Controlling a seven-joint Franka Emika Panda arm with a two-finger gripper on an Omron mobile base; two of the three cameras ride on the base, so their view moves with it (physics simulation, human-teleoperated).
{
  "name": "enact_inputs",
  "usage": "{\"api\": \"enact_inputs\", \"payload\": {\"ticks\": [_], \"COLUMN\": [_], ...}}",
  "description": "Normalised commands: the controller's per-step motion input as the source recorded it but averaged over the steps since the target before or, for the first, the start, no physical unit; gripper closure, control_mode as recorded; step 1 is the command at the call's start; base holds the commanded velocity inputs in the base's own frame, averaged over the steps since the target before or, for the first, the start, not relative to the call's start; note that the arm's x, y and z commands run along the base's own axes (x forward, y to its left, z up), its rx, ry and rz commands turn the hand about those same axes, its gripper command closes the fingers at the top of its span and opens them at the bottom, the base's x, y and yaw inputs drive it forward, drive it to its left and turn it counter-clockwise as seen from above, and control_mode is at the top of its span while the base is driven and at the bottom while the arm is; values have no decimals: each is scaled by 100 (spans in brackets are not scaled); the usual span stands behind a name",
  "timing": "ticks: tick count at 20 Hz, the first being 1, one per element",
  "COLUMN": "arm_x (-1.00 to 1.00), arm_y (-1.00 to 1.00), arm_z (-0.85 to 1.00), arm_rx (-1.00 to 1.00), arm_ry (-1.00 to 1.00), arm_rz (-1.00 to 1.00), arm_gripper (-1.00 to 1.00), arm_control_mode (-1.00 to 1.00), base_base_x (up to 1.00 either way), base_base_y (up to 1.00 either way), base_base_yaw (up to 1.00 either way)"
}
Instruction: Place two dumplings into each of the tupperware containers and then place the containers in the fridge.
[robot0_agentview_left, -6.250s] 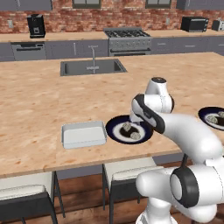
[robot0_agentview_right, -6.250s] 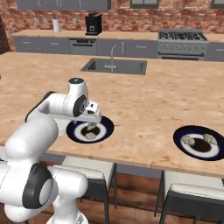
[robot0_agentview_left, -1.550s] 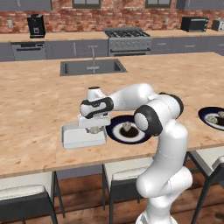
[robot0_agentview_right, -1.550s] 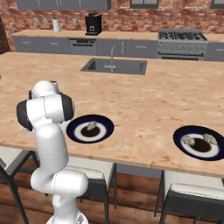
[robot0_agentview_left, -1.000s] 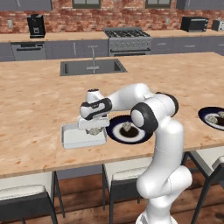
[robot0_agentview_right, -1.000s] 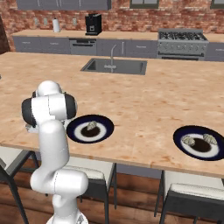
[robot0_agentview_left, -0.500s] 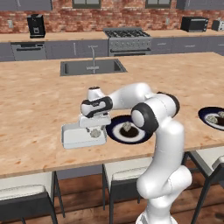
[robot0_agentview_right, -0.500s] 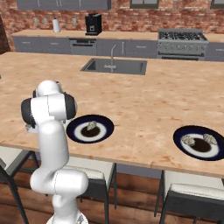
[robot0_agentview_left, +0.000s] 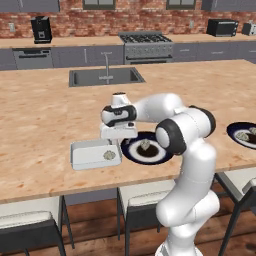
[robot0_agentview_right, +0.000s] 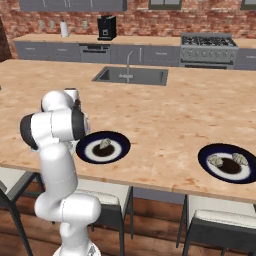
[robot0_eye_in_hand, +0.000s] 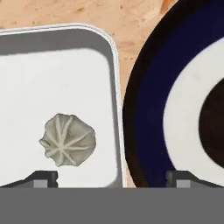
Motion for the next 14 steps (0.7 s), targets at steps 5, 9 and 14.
{"api": "enact_inputs", "payload": {"ticks": [5,9,14], "arm_x": [-1,16,17], "arm_y": [-90,-85,-75], "arm_z": [0,0,0], "arm_rx": [0,0,0], "arm_ry": [0,0,0], "arm_rz": [-29,-23,-1], "arm_gripper": [-100,-100,-100], "arm_control_mode": [-100,-100,-100], "base_base_x": [0,0,0], "base_base_y": [0,0,0], "base_base_yaw": [0,0,0]}}
